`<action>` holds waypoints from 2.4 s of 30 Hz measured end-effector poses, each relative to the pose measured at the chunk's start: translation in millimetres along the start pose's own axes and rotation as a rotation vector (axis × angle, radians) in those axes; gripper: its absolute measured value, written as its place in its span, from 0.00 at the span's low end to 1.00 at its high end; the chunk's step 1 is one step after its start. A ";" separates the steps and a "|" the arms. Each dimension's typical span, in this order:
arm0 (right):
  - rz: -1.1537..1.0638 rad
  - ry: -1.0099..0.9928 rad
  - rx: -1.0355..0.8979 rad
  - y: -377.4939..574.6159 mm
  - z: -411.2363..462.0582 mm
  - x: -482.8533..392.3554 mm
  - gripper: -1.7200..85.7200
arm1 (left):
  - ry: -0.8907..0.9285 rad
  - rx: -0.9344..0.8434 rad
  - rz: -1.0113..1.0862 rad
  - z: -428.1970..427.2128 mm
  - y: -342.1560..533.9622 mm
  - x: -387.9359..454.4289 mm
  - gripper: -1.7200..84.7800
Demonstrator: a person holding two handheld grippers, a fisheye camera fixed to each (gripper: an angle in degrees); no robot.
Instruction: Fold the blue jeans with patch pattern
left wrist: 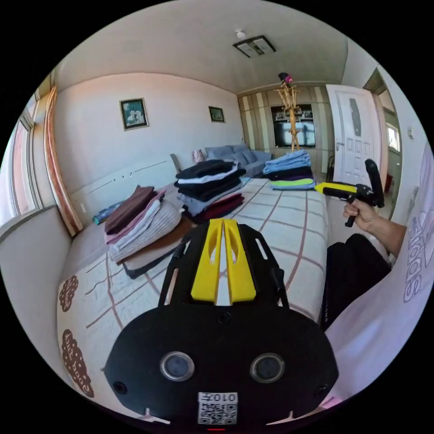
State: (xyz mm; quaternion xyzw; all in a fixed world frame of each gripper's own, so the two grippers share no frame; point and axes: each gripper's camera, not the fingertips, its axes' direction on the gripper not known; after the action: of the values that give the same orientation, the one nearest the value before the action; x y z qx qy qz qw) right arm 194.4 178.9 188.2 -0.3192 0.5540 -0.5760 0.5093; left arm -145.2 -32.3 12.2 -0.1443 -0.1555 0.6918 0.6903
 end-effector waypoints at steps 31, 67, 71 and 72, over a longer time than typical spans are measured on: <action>0.237 0.074 0.005 385.1 -106.5 114.5 0.05 | 0.467 -0.100 0.526 561.4 -654.7 559.7 0.18; 0.222 0.165 -0.040 471.4 -52.3 105.0 0.05 | 0.339 -0.188 0.559 481.8 -826.5 499.5 0.15; 0.148 0.137 -0.007 450.3 -49.4 95.6 0.05 | 0.352 -0.263 0.672 380.3 -753.5 478.1 0.14; 0.137 0.130 -0.002 447.4 -49.1 93.7 0.05 | 0.336 -0.295 0.706 351.8 -714.4 477.9 0.14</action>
State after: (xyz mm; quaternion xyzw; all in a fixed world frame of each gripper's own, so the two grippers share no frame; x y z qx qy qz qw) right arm 226.9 165.5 -270.1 -0.2433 0.6069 -0.5587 0.5101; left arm 356.6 439.0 635.6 -0.3969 -0.0791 0.8231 0.3985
